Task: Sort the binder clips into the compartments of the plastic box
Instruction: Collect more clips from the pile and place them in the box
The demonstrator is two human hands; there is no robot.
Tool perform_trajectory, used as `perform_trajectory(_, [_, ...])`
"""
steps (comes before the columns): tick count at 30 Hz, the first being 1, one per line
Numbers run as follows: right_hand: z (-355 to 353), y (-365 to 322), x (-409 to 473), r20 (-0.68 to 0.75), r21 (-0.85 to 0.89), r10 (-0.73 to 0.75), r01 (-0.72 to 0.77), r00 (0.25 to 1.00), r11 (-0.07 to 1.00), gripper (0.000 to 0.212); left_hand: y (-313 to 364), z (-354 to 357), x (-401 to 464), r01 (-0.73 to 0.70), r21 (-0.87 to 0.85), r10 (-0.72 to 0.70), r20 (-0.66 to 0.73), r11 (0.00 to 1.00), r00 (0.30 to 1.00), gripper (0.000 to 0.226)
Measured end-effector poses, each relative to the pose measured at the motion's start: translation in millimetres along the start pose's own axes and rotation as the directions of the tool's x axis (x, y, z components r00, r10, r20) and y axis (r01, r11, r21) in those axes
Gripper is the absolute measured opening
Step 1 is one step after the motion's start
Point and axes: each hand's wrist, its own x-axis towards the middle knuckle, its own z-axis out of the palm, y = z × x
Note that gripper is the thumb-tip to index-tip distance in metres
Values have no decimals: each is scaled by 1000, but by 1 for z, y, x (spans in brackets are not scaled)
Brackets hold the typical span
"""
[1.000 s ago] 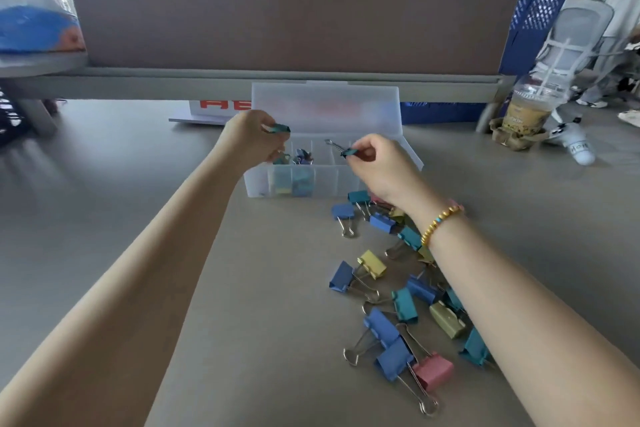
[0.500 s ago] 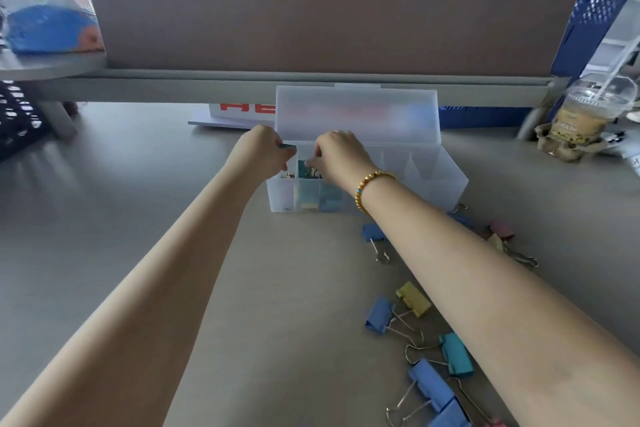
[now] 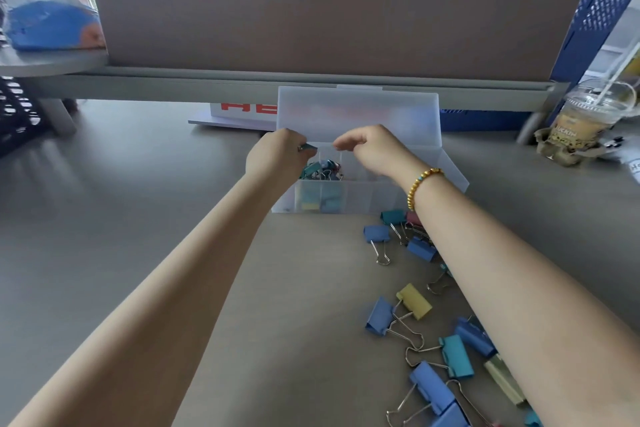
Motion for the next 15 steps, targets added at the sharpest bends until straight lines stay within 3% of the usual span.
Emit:
perform_trajectory(7, [0, 16, -5, -62, 23, 2, -1, 998, 1000, 46, 11, 11, -5, -49, 216, 48, 11, 975, 999, 33])
perform_trajectory(11, [1, 15, -8, -52, 6, -34, 35, 998, 999, 45, 10, 13, -1, 17, 191, -27, 49, 982, 998, 26])
perform_trajectory(15, [1, 13, -11, -49, -12, -61, 60, 997, 998, 43, 19, 8, -6, 18, 143, -4, -100, 990, 995, 30])
